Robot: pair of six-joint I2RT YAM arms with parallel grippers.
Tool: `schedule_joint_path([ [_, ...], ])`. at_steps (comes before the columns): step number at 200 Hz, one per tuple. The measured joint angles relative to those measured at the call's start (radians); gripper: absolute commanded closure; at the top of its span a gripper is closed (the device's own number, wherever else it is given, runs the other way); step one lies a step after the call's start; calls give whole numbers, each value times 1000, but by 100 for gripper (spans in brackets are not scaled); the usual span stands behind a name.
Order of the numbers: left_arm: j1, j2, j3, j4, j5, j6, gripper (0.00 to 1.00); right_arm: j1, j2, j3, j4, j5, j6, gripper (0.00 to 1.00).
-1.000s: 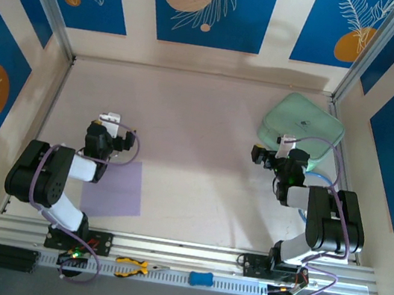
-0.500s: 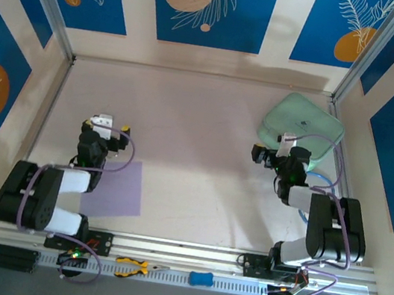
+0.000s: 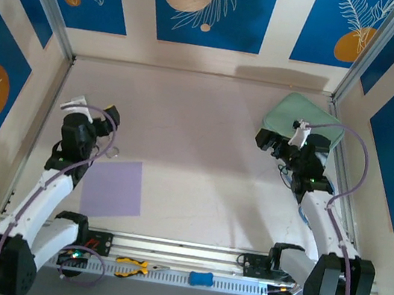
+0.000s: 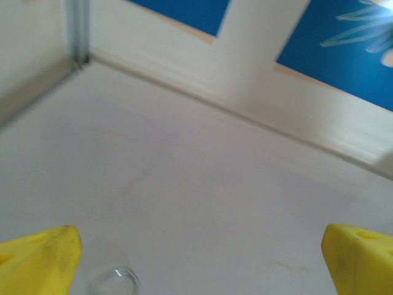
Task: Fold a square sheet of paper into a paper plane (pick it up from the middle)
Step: Move the square sheet of paper to the center of the table.
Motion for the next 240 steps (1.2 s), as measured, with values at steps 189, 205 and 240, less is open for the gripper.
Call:
schedule_joint_path([
  [189,-177,103,-66,-615,250,-263,0,510,33,-18,-270,45,240,1],
  [205,-182,129,-76,-597,260,-263,0,512,33,-31,-269,53,251,1],
  [240,-230,143,-106,-547,280,-268,0,515,39,-49,-263,64,276,1],
])
